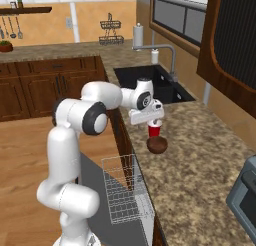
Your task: Pick up the cup and bowl from the counter, place them in the dishwasher, and close the dishwasher door.
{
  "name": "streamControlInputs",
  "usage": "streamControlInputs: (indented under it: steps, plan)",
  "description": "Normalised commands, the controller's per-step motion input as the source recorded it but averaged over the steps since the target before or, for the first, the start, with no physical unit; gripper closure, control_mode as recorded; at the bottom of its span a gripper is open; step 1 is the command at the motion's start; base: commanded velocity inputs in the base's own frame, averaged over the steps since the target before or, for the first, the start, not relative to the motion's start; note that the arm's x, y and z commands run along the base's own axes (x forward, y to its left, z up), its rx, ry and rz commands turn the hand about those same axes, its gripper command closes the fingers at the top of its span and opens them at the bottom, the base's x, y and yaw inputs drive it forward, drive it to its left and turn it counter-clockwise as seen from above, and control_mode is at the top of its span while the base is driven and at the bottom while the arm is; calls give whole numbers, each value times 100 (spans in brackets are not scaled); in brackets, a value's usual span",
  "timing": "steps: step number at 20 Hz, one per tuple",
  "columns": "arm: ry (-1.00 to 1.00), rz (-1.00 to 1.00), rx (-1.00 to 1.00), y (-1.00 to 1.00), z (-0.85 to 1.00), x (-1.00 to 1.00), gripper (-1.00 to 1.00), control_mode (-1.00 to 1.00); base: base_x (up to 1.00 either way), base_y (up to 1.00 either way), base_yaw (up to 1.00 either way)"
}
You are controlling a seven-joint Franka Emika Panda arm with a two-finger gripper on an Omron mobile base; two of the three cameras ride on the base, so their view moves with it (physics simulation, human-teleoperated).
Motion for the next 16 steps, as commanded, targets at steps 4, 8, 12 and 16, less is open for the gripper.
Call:
streamControlInputs:
  steps: [4,8,12,16]
  plan:
    - [12,8,-6,0,-41,11,100,-100,0,0,0]
    - [10,10,-4,0,-29,0,100,-100,0,0,0]
    - [7,12,-1,0,-20,0,100,-100,0,0,0]
    - [1,9,3,0,0,-22,100,-100,0,0,0]
